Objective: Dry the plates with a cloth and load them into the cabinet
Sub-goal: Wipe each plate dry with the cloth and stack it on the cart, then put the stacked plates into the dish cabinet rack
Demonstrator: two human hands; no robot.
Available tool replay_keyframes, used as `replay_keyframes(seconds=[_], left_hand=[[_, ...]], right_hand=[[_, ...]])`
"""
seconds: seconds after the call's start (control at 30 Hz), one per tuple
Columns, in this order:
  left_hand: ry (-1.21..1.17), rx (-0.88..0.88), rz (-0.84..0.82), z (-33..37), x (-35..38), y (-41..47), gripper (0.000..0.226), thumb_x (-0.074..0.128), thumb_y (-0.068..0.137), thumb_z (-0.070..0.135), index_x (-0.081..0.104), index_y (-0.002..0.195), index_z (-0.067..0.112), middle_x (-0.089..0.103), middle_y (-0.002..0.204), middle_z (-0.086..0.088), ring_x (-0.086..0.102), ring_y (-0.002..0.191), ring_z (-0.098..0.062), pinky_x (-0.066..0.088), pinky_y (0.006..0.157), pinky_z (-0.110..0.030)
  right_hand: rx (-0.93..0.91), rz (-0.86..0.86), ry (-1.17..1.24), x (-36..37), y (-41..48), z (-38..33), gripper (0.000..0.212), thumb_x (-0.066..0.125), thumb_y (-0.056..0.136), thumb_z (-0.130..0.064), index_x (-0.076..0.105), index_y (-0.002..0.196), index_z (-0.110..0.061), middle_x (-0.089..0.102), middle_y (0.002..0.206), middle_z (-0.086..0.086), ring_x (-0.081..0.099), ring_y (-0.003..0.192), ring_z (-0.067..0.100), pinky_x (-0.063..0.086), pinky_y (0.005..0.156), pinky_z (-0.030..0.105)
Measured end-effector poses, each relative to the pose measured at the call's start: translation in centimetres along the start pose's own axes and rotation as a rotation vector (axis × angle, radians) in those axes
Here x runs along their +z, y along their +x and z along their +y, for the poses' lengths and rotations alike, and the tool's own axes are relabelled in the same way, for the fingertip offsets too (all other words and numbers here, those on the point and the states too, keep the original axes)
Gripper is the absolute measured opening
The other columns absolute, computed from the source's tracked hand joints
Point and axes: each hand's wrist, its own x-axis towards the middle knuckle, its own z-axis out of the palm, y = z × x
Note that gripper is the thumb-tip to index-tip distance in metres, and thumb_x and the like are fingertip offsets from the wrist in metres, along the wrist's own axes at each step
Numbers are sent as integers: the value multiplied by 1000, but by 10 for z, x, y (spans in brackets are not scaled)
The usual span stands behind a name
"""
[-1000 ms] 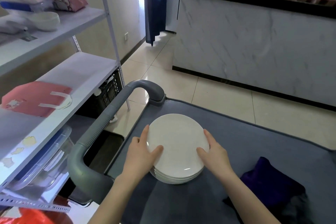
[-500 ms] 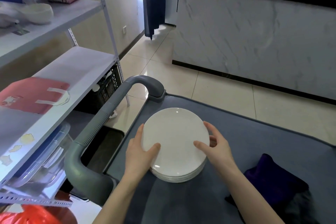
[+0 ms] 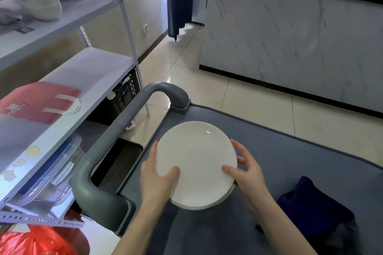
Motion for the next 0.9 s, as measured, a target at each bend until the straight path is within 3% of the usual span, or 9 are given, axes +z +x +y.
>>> replay_keyframes(seconds=[0.17, 0.23, 0.3, 0.5, 0.7, 0.9], left_hand=[[10, 35, 82, 6, -4, -4, 78, 71, 78, 10, 43, 142, 46, 45, 125, 0, 54, 105, -6, 47, 102, -47], [32, 69, 108, 8, -8, -7, 74, 73, 78, 10, 48, 140, 41, 46, 125, -4, 56, 106, -12, 48, 101, -47], [46, 104, 148, 10, -12, -14, 71, 75, 79, 13, 49, 139, 41, 46, 124, -4, 56, 104, -6, 48, 100, -46], [-20, 107, 239, 13, -20, -47, 73, 76, 71, 33, 43, 134, 51, 46, 132, 2, 51, 107, 0, 48, 101, -47], [-61, 72, 399, 11, -35, -107, 77, 71, 64, 44, 38, 132, 57, 47, 129, 0, 55, 111, -22, 50, 97, -53], [-154, 82, 646, -9, -76, -186, 79, 72, 65, 37, 43, 139, 40, 50, 132, -1, 55, 116, -21, 51, 96, -43]], right_hand=[[41, -77, 80, 3, -1, 1, 68, 69, 84, 2, 55, 124, -51, 66, 126, -4, 64, 114, 23, 55, 95, 48], [15, -99, 51, 6, -6, 2, 70, 69, 86, -1, 53, 119, -60, 65, 126, -8, 65, 108, 14, 59, 87, 36], [-21, -119, 19, 9, -11, 3, 73, 67, 88, -3, 49, 119, -66, 62, 127, -14, 64, 106, 9, 57, 80, 27], [-109, -243, -6, 13, -29, -12, 67, 59, 95, -11, 36, 142, -54, 44, 145, -12, 49, 129, 19, 46, 105, 53], [-205, -406, -118, 10, -63, -31, 72, 59, 94, -11, 29, 145, -52, 41, 142, -5, 47, 127, 23, 42, 108, 52], [-301, -661, -179, 42, -111, -34, 68, 62, 92, -12, 34, 138, -54, 48, 137, -2, 48, 125, 22, 42, 107, 52]])
